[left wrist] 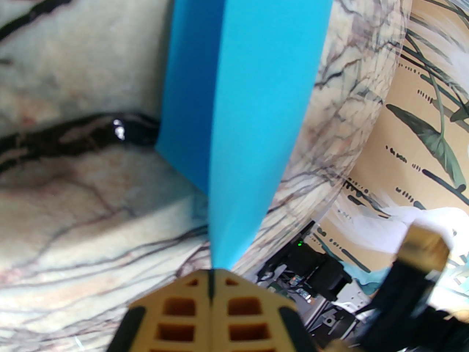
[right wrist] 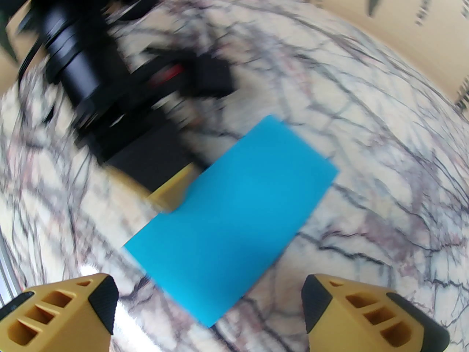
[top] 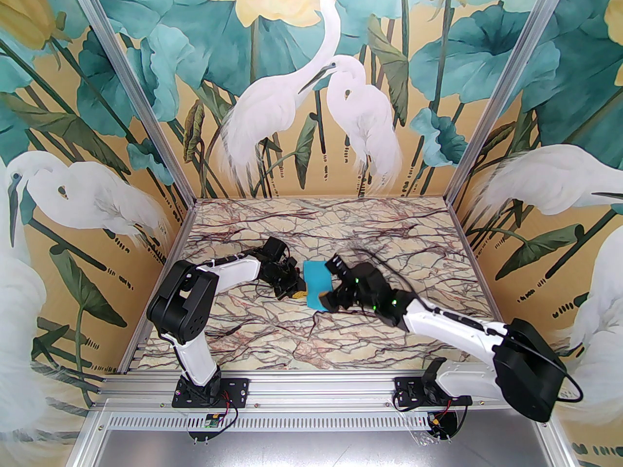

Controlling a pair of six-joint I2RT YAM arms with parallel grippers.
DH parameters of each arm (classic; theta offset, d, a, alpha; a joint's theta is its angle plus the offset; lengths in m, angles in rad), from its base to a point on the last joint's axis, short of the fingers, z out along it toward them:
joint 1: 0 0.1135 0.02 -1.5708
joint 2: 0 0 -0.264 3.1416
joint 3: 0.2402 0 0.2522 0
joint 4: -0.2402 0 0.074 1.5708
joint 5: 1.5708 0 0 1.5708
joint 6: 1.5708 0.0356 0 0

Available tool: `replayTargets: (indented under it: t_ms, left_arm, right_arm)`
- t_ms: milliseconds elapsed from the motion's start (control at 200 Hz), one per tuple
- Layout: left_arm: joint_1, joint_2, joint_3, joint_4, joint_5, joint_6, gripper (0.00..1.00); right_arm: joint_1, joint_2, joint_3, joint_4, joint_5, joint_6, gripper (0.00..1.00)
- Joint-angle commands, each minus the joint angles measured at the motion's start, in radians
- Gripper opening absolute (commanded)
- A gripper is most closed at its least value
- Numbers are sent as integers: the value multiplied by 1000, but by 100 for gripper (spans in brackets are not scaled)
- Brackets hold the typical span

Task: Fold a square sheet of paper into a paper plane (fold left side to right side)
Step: Third fold the triangle at the center of the table.

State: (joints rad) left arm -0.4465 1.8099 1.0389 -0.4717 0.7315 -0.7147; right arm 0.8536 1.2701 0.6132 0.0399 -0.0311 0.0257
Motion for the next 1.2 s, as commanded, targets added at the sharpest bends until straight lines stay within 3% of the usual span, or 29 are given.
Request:
replayTargets:
  t_ms: [0, 165, 475, 875, 1195]
  left_arm:
    - [-5, -14, 20, 10, 61, -82, 0]
    - [-5, -7, 30, 7, 77, -97, 0]
    - [-5, -8, 34, -1, 75, -92, 0]
    - [-6, -20, 29, -8, 64, -85, 0]
    - [-5, -35, 16, -4, 58, -85, 0]
  right_arm:
    - [86, -2, -19, 91, 153, -102, 88]
    - [172, 88, -21, 129, 237, -139, 87]
    - [201, 242, 25, 200, 300, -201, 83]
    - [201, 313, 76, 242, 334, -199, 49]
    - [198, 311, 73, 206, 297, -183, 6]
